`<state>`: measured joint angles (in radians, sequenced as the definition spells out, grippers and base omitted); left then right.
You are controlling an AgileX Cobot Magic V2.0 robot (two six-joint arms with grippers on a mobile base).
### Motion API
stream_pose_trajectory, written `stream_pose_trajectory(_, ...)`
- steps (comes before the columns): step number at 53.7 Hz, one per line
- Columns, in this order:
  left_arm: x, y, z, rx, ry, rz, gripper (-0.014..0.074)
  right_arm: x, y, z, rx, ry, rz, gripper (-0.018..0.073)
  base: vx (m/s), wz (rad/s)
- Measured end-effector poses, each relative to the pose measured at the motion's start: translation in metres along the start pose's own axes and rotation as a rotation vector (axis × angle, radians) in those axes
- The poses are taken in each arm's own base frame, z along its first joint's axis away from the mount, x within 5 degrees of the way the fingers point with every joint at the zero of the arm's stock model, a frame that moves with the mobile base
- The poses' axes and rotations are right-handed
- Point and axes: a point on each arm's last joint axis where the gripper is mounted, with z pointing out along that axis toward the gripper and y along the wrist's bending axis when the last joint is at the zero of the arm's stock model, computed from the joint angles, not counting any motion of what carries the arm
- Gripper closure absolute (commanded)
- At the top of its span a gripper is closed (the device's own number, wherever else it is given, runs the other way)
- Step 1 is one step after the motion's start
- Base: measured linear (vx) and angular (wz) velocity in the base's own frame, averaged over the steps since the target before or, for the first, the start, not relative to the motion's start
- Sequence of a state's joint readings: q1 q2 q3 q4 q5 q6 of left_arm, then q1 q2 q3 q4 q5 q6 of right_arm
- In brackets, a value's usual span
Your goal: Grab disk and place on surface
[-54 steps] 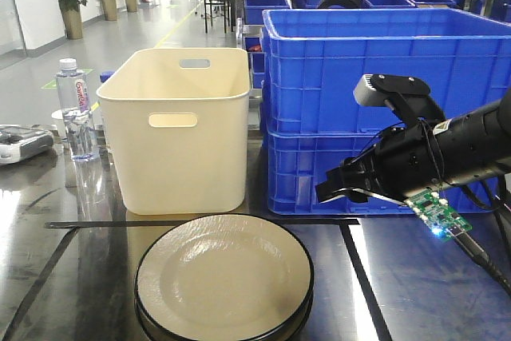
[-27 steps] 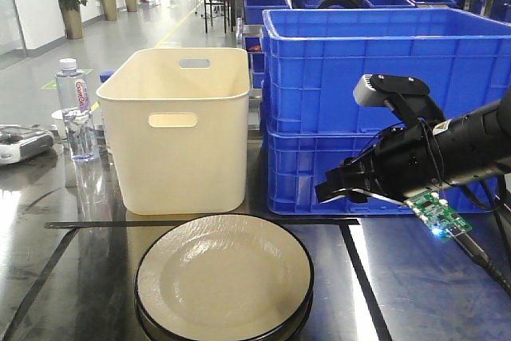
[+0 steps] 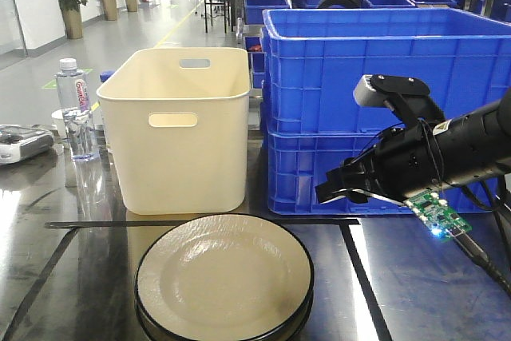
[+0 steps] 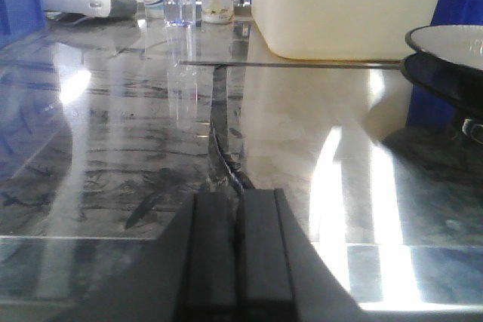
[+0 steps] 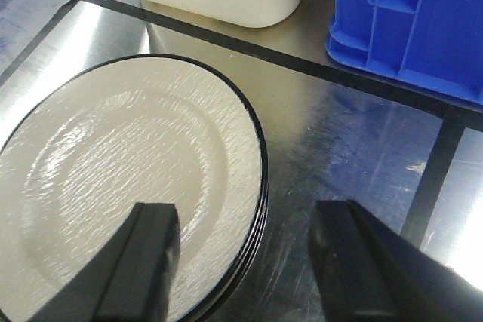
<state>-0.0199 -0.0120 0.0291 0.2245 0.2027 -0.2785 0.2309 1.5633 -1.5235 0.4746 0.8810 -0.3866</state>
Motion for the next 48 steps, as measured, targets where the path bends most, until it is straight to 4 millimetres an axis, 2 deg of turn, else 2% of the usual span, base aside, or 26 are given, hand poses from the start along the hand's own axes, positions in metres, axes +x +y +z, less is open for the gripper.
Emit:
stream_pose_trajectory(30,0.0,0.0,0.0,-0.001,0.003,0.0,0.0605,0.0,0.0,0.0,0.002,0.001,-0.002,0.0121,0.0,0.0)
stream_pose_trajectory(48,0.0,0.0,0.0,-0.001,0.003,0.0,0.0603,0.002,-0.01,-0.001,0.109,0.027,-0.102,0.0138,0.0,0.0)
